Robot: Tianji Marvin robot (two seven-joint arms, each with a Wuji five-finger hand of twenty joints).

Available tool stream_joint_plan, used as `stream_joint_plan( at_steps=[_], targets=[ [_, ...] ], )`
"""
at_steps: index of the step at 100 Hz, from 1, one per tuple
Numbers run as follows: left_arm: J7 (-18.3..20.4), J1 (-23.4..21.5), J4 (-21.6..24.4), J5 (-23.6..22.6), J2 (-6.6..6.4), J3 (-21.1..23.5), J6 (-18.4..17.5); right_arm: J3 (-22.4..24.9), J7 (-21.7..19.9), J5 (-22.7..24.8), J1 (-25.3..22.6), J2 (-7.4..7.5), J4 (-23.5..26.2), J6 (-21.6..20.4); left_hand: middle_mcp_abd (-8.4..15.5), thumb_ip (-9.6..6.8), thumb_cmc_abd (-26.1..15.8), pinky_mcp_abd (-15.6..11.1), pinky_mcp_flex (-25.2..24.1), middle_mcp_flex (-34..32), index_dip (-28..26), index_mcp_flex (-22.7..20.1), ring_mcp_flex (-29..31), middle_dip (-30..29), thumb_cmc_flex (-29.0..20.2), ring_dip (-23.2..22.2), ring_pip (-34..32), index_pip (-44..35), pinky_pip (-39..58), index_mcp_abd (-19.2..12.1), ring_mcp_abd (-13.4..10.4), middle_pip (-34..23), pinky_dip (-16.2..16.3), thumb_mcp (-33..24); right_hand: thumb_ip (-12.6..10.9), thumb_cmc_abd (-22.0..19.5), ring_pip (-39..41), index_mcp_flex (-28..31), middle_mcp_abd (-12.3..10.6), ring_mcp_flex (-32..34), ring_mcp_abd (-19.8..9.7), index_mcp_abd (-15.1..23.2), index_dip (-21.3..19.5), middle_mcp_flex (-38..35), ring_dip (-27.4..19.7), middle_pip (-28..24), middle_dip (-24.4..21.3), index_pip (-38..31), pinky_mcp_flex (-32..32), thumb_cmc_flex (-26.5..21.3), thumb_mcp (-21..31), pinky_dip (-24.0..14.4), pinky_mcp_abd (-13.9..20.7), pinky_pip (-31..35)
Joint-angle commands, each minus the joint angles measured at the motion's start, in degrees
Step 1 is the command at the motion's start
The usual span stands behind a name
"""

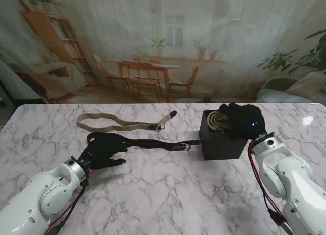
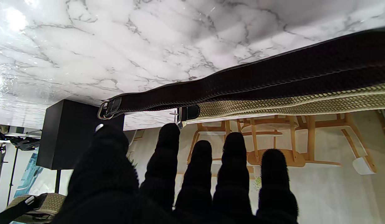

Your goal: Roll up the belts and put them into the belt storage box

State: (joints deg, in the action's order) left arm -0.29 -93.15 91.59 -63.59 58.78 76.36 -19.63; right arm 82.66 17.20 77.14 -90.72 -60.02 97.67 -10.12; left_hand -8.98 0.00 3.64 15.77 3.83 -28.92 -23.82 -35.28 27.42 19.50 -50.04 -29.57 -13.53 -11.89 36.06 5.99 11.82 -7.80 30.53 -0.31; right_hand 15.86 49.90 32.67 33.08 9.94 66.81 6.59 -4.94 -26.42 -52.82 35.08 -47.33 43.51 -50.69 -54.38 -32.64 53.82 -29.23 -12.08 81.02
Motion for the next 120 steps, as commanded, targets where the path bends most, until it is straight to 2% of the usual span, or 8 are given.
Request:
stream_joint_plan(
  at_steps=[1, 29, 42, 100, 107, 120],
  targets=[
    [0.24, -0.36, -0.08, -0.31, 0.08, 0.04, 0.42, -0.12, -1.56, 0.01, 2.39, 0.72, -0.81, 0.24, -0.21, 0.73, -1.85, 2.17, -1.25, 2.38, -0.65, -0.04, -1.15, -0.75, 1.12, 0.73, 1.32, -0.53, -1.93, -0.85, 0.11, 0.97, -0.82, 1.71, -2.9, -5.32, 14.98, 3.76, -5.28, 7.45, -7.16, 12.45, -0.95, -2.11, 3.15, -3.93, 2.19, -8.06, -0.85, -13.59, 12.7, -0.08, 4.31, 0.9],
    [-0.48, -0.82, 0.22, -0.87, 0.12, 0.38, 0.83, -6.07, -6.81, 3.59, 10.09, 2.16, -8.79, 1.26, -0.21, 0.71, -1.87, 2.29, -1.32, 2.2, -1.01, -0.15, -1.19, -0.76, 1.11, 0.81, 0.92, -0.72, -2.33, -0.86, 0.17, 0.71, -0.58, 1.63, -2.78, -5.67, 14.4, 3.88, -5.9, 7.37, -7.52, 13.43, -0.88, -2.21, 3.15, -3.4, 2.43, -8.06, -0.73, -13.43, 12.2, -0.01, 4.63, 0.52],
    [-0.61, -0.68, 0.03, -0.89, 0.12, 0.3, 0.76, -8.61, -7.43, 3.49, 11.81, 2.36, -11.1, 1.63, -0.12, 0.73, -1.82, 2.3, -1.34, 2.03, -1.12, -0.23, -1.15, -0.71, 1.24, 0.81, 0.83, -0.78, -2.42, -0.9, 0.15, 0.62, -0.47, 1.72, -2.68, -5.97, 13.93, 3.77, -6.25, 7.15, -7.59, 13.82, -0.77, -2.1, 3.11, -3.03, 2.5, -8.06, -0.51, -13.35, 11.86, 0.06, 4.9, 0.14],
    [-0.69, -0.26, -0.39, -0.82, 0.1, -0.11, 0.68, -13.36, -10.0, -0.89, 16.16, 2.18, -15.86, 1.04, -0.07, 0.72, -1.86, 2.29, -1.29, 2.02, -1.38, -0.23, -1.11, -0.66, 1.29, 0.77, 0.72, -0.8, -2.72, -0.94, 0.1, 0.62, 0.08, 1.72, -2.02, -9.65, 9.76, 2.09, -6.91, 5.54, -7.46, 14.36, 0.03, -0.84, 2.46, -0.69, 1.91, -8.07, 1.23, -13.15, 9.61, 0.59, 4.84, -2.95],
    [-0.68, -0.2, -0.45, -0.79, 0.1, -0.19, 0.69, -13.98, -10.0, -1.24, 16.73, 2.18, -16.54, 1.01, -0.16, 0.7, -1.9, 2.29, -1.29, 1.97, -1.4, -0.25, -1.11, -0.65, 1.18, 0.76, 0.71, -0.82, -2.77, -0.95, 0.12, 0.59, 0.13, 1.65, -1.98, -11.18, 7.65, 1.0, -6.69, 4.65, -7.1, 14.02, 0.8, -0.05, 2.28, 0.28, 1.26, -8.39, 2.18, -13.07, 7.67, 0.71, 4.32, -4.58],
    [-0.74, -0.08, -0.6, -0.79, 0.09, -0.29, 0.6, -14.16, -11.34, -1.05, 16.82, 2.29, -16.61, 1.3, -0.17, 0.7, -1.82, 2.29, -1.29, 1.99, -1.42, -0.23, -1.09, -0.65, 1.11, 0.75, 0.69, -0.81, -2.84, -0.94, 0.19, 0.59, 0.21, 1.66, -2.23, -14.2, 3.45, -0.66, -5.07, 1.61, -5.62, 10.97, 4.38, 2.3, 1.24, 3.27, -0.87, -5.76, 5.44, -12.0, 3.53, 0.98, 2.46, -7.99]
  ],
)
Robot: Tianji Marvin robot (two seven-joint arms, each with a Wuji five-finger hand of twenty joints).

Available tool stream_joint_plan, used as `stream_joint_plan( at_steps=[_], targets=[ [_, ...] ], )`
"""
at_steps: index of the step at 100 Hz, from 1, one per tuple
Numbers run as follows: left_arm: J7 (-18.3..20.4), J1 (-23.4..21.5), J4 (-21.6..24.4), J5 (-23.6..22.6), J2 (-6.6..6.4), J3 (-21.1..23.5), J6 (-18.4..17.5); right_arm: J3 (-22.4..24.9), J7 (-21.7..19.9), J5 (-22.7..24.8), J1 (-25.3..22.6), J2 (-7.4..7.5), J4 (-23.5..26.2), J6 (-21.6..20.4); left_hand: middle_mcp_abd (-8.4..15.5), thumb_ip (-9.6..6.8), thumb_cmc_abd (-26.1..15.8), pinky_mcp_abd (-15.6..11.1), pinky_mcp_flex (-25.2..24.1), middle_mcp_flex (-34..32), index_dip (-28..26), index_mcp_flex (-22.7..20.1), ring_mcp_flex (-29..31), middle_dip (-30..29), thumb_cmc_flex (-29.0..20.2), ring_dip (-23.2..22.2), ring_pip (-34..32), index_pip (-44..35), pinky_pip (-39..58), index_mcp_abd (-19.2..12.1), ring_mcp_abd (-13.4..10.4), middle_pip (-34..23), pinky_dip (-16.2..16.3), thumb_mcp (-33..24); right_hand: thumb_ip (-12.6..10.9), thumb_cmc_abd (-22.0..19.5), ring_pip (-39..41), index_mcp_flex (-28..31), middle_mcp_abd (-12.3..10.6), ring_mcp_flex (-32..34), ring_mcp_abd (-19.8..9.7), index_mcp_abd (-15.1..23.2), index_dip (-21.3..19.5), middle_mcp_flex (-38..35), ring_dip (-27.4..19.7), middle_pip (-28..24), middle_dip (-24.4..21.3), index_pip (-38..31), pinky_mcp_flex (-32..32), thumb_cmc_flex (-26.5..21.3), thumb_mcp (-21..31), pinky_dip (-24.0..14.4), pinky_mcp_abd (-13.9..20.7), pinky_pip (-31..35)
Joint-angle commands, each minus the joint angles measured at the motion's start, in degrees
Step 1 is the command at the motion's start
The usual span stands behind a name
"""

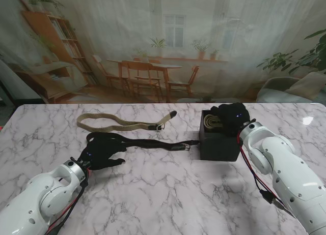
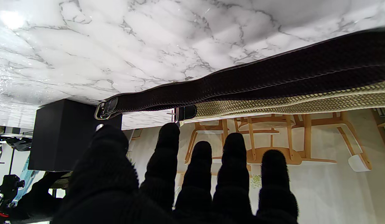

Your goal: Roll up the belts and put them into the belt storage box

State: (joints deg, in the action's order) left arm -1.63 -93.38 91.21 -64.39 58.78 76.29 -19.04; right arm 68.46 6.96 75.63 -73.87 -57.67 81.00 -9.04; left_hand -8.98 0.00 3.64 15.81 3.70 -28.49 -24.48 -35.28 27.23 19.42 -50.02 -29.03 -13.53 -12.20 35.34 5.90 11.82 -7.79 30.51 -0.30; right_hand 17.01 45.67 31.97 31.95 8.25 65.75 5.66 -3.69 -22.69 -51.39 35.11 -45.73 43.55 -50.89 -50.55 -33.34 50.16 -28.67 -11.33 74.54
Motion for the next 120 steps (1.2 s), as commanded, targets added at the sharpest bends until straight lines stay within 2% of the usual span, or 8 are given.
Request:
stream_joint_plan(
  at_steps=[1, 14, 21, 42, 53, 77, 97, 120],
  targets=[
    [0.6, 0.16, -0.23, 0.01, 0.09, -0.23, 0.0, 0.08, -1.27, 0.5, -0.08, -0.05, 0.1, 0.24, -0.13, 0.7, -1.85, 2.25, -1.15, 1.56, -0.76, -0.21, -0.91, -0.56, 1.11, 0.22, 0.7, -0.49, -2.13, -0.82, 0.17, 0.58, 0.23, 1.66, -3.42, -10.14, 3.79, 0.39, -3.25, 2.34, -4.58, 9.48, 0.91, 1.12, 1.07, 1.96, -1.12, -5.31, 2.03, -11.05, 7.0, 0.47, 1.5, -1.85],
    [0.58, 0.22, -0.29, 0.07, 0.1, -0.33, 0.06, 0.8, -3.21, 2.12, -0.53, 0.36, 0.48, -0.41, -0.13, 0.71, -1.89, 2.19, -1.12, 1.56, -0.78, -0.21, -0.84, -0.56, 1.14, 0.2, 0.66, -0.48, -2.16, -0.88, 0.11, 0.58, 0.31, 1.7, -5.53, -11.98, -1.88, 0.54, -3.08, -3.78, -3.37, 6.68, 2.6, 5.5, -1.43, 5.43, -6.48, 2.86, 9.7, -4.73, 7.29, 0.09, -1.23, -6.29],
    [0.51, 0.33, -0.39, 0.07, 0.1, -0.42, -0.02, 1.35, -4.01, 3.47, -0.83, 0.66, 0.68, -1.11, -0.16, 0.7, -1.87, 2.17, -1.11, 1.52, -0.78, -0.19, -0.81, -0.56, 1.07, 0.19, 0.65, -0.47, -2.18, -0.86, 0.07, 0.57, 0.36, 1.66, -10.39, -12.98, -4.79, 0.69, -2.71, -8.57, -2.59, 5.05, -2.37, 8.21, -3.77, 8.4, -12.34, 11.38, 14.74, -0.07, 7.7, -0.55, -2.12, -8.23],
    [0.44, 0.63, -0.65, 0.16, 0.09, -0.74, -0.08, 2.43, -3.36, 5.05, -1.4, 1.04, 0.39, -2.17, -0.06, 0.7, -1.89, 2.17, -1.08, 1.58, -0.8, -0.17, -0.82, -0.55, 1.05, 0.18, 0.65, -0.48, -2.19, -0.9, 0.07, 0.55, 0.46, 1.67, -10.23, -14.11, -9.47, -2.36, 0.08, -18.59, 0.14, 3.16, -0.33, 14.81, -8.31, 15.48, -17.66, 18.74, 23.62, 10.3, 2.98, 0.61, -4.31, -10.24],
    [0.37, 0.72, -0.74, 0.18, 0.1, -0.85, -0.07, 2.8, -2.33, 6.01, -1.41, 1.27, 0.12, -2.95, -0.08, 0.69, -1.92, 2.14, -1.13, 1.62, -0.81, -0.17, -0.79, -0.54, 0.97, 0.17, 0.64, -0.49, -2.23, -0.87, 0.12, 0.54, 0.49, 1.64, -10.82, -18.06, -12.42, -4.58, 0.99, -22.88, 1.74, 2.75, -0.03, 17.89, -11.82, 17.27, -19.84, 21.01, 27.01, 13.88, -1.64, 1.86, -5.03, -11.55],
    [0.15, 0.71, -0.8, 0.1, 0.11, -0.89, 0.05, 5.18, 1.68, 7.44, -2.38, 1.44, 1.06, -4.43, -0.09, 0.68, -1.89, 2.14, -1.06, 1.48, -0.82, -0.17, -0.88, -0.53, 0.91, 0.18, 0.68, -0.5, -2.21, -0.86, 0.17, 0.45, 0.58, 1.63, -11.94, -22.24, -13.76, -5.41, 1.03, -25.37, 1.97, 3.78, -0.96, 19.58, -13.96, 17.0, -20.77, 21.31, 30.05, 13.93, -6.61, 2.89, -6.59, -12.11],
    [-0.18, 0.85, -0.95, 0.14, 0.17, -1.13, 0.6, 11.72, 2.6, 7.67, -7.1, 0.94, 8.29, -7.17, -0.1, 0.65, -2.4, 2.0, -0.97, 1.33, -0.82, -0.17, -1.2, -0.45, 0.67, 0.22, 0.76, -0.51, -1.99, -0.64, 0.11, 0.32, 0.73, 1.55, -12.52, -22.22, -15.08, -3.69, 0.09, -25.43, 2.0, 6.15, -1.45, 17.91, -15.03, 19.46, -22.43, 21.32, 32.26, 13.6, -8.1, 4.21, -8.01, -14.29],
    [-1.07, 1.15, -1.4, 0.09, 0.23, -1.23, 0.65, 19.41, 1.45, 3.21, -13.96, -0.47, 18.64, -10.64, -0.22, 0.65, -2.78, 1.84, -1.08, 1.49, -0.86, -0.13, -1.93, -0.3, 0.5, 0.29, 0.92, -0.56, -1.69, -0.5, 0.11, 0.19, 0.92, 1.59, -12.92, -23.85, -17.81, -3.19, -0.1, -25.7, 2.65, 6.65, -1.37, 16.4, -16.27, 23.32, -24.57, 23.58, 34.4, 13.4, -11.83, 6.15, -9.91, -16.99]
  ],
)
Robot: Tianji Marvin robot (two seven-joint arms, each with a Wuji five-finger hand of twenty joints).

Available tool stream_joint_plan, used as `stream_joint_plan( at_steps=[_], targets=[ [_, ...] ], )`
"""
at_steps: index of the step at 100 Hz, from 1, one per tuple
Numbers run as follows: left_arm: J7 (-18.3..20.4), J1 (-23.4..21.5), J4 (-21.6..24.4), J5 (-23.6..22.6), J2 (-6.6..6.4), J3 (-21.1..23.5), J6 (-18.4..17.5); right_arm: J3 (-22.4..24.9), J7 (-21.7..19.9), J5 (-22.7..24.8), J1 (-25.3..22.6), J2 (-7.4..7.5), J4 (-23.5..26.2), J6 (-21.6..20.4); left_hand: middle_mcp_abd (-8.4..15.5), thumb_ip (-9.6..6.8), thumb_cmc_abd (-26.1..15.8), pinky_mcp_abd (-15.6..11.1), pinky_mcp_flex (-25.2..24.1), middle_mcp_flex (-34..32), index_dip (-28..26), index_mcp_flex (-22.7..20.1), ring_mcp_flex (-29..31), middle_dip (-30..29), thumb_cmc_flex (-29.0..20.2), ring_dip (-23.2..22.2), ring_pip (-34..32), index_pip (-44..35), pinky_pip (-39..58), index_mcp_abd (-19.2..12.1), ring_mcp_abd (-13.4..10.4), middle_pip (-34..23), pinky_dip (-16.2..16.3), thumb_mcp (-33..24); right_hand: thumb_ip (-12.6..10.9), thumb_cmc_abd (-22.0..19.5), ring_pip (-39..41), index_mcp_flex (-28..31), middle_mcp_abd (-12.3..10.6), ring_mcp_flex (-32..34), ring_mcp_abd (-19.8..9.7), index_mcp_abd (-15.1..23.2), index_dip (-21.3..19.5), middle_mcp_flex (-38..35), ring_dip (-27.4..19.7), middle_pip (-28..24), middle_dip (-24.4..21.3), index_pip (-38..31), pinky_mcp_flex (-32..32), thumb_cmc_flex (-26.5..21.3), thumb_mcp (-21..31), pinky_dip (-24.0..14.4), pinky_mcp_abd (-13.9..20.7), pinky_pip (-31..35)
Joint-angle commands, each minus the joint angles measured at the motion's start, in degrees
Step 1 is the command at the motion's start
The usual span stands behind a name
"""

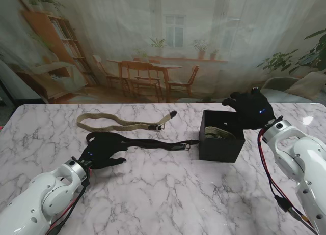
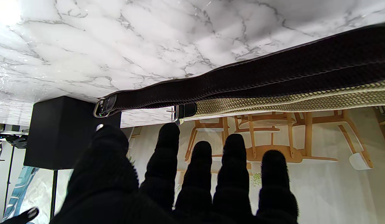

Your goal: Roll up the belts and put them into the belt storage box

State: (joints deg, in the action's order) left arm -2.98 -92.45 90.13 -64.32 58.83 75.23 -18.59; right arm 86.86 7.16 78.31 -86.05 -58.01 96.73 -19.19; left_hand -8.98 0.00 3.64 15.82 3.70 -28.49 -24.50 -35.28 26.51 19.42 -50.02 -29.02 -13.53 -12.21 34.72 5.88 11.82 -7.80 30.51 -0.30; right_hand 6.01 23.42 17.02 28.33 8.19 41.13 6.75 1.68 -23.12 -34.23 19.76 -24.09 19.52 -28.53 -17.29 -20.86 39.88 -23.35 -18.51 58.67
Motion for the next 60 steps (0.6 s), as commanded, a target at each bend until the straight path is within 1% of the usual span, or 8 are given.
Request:
stream_joint_plan(
  at_steps=[1, 17, 19, 20, 30, 44, 60],
  targets=[
    [0.23, 0.23, -0.35, 0.02, 0.18, -0.17, 0.2, 1.29, 1.29, 0.38, -2.11, -0.18, 3.37, -0.64, -0.26, 0.66, -2.8, 1.85, -1.08, 1.5, -0.84, -0.14, -1.28, -0.29, 0.49, 0.29, 0.94, -0.56, -1.05, -0.47, 0.08, 0.2, 0.93, 1.59, -1.96, -1.74, -3.01, 0.48, -0.01, -1.19, 1.74, 1.25, -0.94, -0.96, -0.96, 1.79, -0.57, 1.36, 1.21, 0.92, -1.81, 0.88, -2.8, -1.17],
    [-0.44, 0.36, -0.64, 0.06, 0.25, -0.21, 0.25, 4.56, 2.1, -2.16, -7.26, -1.0, 9.79, -3.08, -0.2, 0.66, -2.93, 1.71, -1.01, 1.96, -1.01, -0.54, -1.47, -0.22, 0.37, 0.29, 0.88, -0.88, -0.67, -0.33, 0.05, 0.24, 1.13, 1.63, -2.22, -2.69, -3.52, 1.23, 0.04, -0.68, 2.17, 1.33, -0.9, -2.7, -0.92, 2.92, -0.65, 2.58, 1.6, 0.51, -3.87, 1.12, -3.29, -1.52],
    [-0.54, 0.38, -0.68, 0.08, 0.26, -0.23, 0.26, 4.78, 2.15, -2.51, -7.84, -1.1, 10.41, -3.35, -0.27, 0.66, -2.95, 1.72, -1.04, 2.07, -1.07, -0.58, -1.52, -0.22, 0.36, 0.29, 0.89, -0.97, -0.63, -0.23, 0.03, 0.26, 1.16, 1.64, -2.23, -2.73, -3.52, 1.22, -0.03, -0.63, 2.24, 1.38, -0.89, -2.79, -0.9, 2.98, -0.64, 2.67, 1.6, 0.49, -3.97, 1.13, -3.32, -1.53],
    [-0.6, 0.4, -0.7, 0.1, 0.27, -0.24, 0.27, 4.87, 2.21, -2.69, -8.15, -1.15, 10.73, -3.5, -0.33, 0.66, -2.96, 1.72, -1.05, 2.14, -1.1, -0.55, -1.58, -0.22, 0.35, 0.3, 0.9, -1.0, -0.61, -0.25, 0.11, 0.27, 1.17, 1.64, -2.35, -3.01, -3.7, 1.52, 0.07, -0.51, 2.14, 1.43, -0.89, -3.24, -0.84, 3.6, -0.57, 3.18, 1.64, 0.18, -4.85, 1.17, -3.45, -1.66],
    [-1.14, 0.55, -0.95, 0.26, 0.33, -0.37, 0.29, 4.99, 3.62, -3.93, -10.85, -1.57, 13.12, -4.58, -0.34, 0.65, -3.16, 1.62, -0.99, 2.64, -1.42, -0.09, -1.71, -0.15, 0.34, 0.29, 0.87, -1.28, -0.31, -0.27, 0.08, 0.29, 1.32, 1.65, -2.45, -3.29, -3.83, 2.12, 0.3, -0.41, 2.48, 1.54, -0.99, -3.88, -0.76, 4.05, -0.43, 3.45, 1.78, -0.01, -5.61, 1.2, -3.68, -1.77],
    [-1.72, 0.65, -1.18, 0.75, 0.46, -0.39, 0.24, 3.27, 7.15, -3.71, -13.71, -1.84, 14.63, -4.96, -0.39, 0.66, -3.27, 1.53, -1.06, 2.85, -1.73, 0.78, -1.8, -0.05, 0.39, 0.28, 0.83, -1.37, -0.05, -0.37, 0.04, 0.21, 1.46, 1.69, -2.58, -3.52, -4.07, 2.37, 0.13, -0.11, 2.61, 1.68, -1.01, -4.8, -0.73, 4.86, -0.38, 4.05, 1.7, -0.16, -6.56, 1.24, -3.88, -1.93],
    [-2.67, 0.51, -1.36, 1.43, 0.64, 0.0, -0.24, -1.32, 9.76, -4.45, -15.58, -2.12, 14.42, -3.45, -0.32, 0.66, -3.38, 1.53, -1.13, 2.63, -1.6, 2.09, -1.83, 0.04, 0.49, 0.28, 0.8, -0.72, 0.08, -0.57, 0.06, 0.09, 1.52, 1.73, -2.73, -3.92, -4.34, 2.36, 0.33, -0.15, 2.98, 1.47, -1.1, -4.78, -0.76, 5.42, -0.19, 4.49, 1.49, -0.43, -7.27, 1.26, -3.97, -2.02]
  ],
)
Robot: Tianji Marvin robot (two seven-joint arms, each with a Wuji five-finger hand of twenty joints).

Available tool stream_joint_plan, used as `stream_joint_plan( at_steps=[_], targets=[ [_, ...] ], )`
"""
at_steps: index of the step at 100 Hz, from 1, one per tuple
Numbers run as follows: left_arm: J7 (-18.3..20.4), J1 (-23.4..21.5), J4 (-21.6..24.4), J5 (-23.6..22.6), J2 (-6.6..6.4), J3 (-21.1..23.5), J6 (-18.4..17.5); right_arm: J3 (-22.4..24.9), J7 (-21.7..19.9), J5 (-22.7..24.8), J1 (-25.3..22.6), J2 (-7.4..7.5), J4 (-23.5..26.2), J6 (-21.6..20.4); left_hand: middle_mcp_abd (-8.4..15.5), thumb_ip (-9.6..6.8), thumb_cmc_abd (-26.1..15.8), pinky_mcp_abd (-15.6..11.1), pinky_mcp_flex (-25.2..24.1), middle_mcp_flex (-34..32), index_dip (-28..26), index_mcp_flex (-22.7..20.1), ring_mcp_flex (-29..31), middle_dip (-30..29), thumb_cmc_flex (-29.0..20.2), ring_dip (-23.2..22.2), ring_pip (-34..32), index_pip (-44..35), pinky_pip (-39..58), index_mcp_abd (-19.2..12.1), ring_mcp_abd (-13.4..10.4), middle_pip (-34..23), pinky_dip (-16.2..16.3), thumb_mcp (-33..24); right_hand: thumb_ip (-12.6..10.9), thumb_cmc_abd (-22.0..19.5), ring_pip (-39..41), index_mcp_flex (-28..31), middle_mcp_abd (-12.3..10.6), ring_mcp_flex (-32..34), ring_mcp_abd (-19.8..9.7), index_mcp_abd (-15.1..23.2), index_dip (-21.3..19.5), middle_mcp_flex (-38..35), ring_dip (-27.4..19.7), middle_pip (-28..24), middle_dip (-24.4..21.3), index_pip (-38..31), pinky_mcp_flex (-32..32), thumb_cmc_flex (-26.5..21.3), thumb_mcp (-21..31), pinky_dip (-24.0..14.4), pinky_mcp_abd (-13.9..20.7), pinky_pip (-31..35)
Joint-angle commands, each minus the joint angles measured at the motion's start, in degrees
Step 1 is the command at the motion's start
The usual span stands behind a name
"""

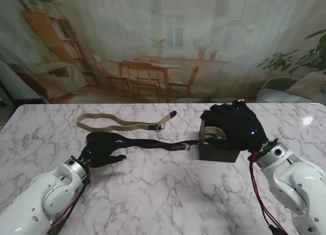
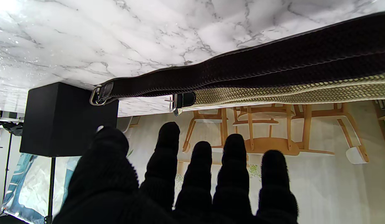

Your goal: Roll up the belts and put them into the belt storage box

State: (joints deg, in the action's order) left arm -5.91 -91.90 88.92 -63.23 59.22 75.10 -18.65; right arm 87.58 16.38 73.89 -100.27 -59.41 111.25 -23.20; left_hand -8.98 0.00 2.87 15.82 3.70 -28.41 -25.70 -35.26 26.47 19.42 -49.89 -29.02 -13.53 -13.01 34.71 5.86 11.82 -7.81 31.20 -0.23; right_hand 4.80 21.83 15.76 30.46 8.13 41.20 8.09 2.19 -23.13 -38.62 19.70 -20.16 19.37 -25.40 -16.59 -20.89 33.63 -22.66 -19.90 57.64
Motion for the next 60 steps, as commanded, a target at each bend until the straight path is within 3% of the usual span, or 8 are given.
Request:
stream_joint_plan(
  at_steps=[1, 28, 60],
  targets=[
    [0.2, -0.05, -0.17, 0.39, 0.26, 0.15, -0.21, -2.4, 0.69, -0.05, -1.41, -0.74, -0.2, 0.73, -0.36, 0.66, -2.6, 1.54, -1.12, 2.49, -0.38, 2.15, -1.76, 0.05, 0.38, 0.28, 0.8, 0.13, 0.09, -0.57, 0.08, 0.08, 0.84, 1.67, -1.52, -2.36, -3.1, 0.24, 0.38, -0.22, 1.66, 0.96, -1.1, -0.39, -0.69, 1.49, -0.02, 1.37, 0.73, -0.4, -1.05, 0.57, -2.58, -0.98],
    [-0.2, -0.15, -0.48, 1.37, 0.42, 0.27, -0.6, -12.77, 1.52, -3.31, -0.2, -1.06, -5.49, 6.81, -0.2, 0.64, -2.73, 1.47, -1.05, 2.12, -0.18, 2.95, -1.59, 0.25, 0.45, 0.23, 0.71, 0.79, 0.32, -0.66, 0.06, -0.09, 0.98, 1.68, -1.74, -3.05, -3.23, -0.83, 0.64, -0.53, 1.46, 0.29, -1.33, 0.73, -0.72, 1.45, 0.43, 1.96, -0.11, -0.82, -1.88, 0.23, -1.93, -0.35],
    [0.29, 0.04, -0.86, 2.38, 0.51, -0.25, -0.12, -21.19, -1.81, -9.44, 4.77, -1.46, -13.73, 12.35, -0.25, 0.61, -2.82, 1.29, -0.98, 1.18, -0.29, 2.91, -1.16, 2.44, 0.29, -1.02, -0.41, 0.76, 0.93, -0.5, -0.3, -2.17, 1.36, 1.62, -1.9, -3.83, -3.12, -2.4, 0.31, -1.63, 0.68, -0.11, -2.15, 3.19, -0.79, -0.27, 0.99, 1.38, 0.37, -1.06, -1.62, -0.18, -1.0, -0.02]
  ],
)
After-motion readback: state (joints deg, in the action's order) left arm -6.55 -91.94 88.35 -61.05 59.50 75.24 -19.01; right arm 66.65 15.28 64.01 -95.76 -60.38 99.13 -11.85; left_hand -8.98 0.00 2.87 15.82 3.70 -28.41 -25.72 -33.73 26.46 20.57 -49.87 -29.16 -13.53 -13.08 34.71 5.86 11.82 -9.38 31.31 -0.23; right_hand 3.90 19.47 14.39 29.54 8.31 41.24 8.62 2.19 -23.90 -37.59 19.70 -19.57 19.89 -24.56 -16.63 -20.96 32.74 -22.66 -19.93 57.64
